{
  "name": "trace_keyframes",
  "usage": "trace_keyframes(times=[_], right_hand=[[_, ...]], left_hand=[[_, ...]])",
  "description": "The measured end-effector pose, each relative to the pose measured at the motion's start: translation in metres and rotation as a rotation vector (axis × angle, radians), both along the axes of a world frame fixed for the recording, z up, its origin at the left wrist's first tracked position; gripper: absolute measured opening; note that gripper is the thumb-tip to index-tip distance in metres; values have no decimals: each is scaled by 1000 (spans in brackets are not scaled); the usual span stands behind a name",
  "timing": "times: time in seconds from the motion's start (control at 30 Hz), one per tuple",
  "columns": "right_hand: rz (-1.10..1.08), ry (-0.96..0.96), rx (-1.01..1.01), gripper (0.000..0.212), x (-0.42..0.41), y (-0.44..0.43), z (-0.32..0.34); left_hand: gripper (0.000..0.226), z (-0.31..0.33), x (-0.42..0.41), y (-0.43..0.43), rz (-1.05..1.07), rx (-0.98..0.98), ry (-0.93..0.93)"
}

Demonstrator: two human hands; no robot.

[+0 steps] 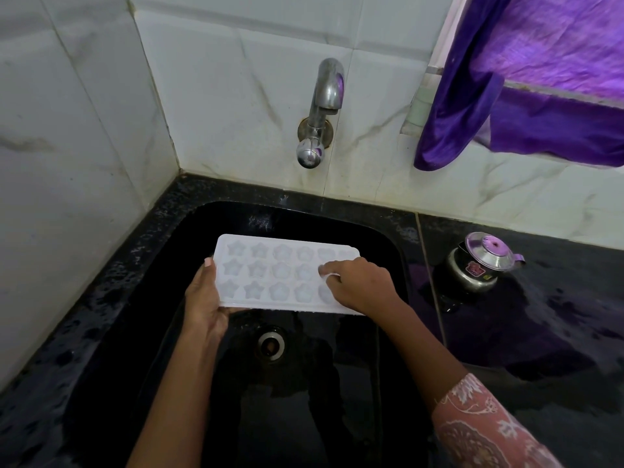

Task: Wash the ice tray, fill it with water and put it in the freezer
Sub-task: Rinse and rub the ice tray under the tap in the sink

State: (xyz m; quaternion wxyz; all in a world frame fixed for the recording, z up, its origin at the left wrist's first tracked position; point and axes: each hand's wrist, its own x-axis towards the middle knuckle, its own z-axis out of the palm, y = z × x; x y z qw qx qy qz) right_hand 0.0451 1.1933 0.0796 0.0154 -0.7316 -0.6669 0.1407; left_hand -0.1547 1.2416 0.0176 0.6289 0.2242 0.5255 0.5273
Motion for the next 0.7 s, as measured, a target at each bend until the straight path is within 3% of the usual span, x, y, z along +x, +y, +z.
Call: trace_keyframes(times=[0.7], right_hand=[[11,-110,62,32,-6,1,-6]], left_hand=[[37,-1,-1,-2,28,3,-4]])
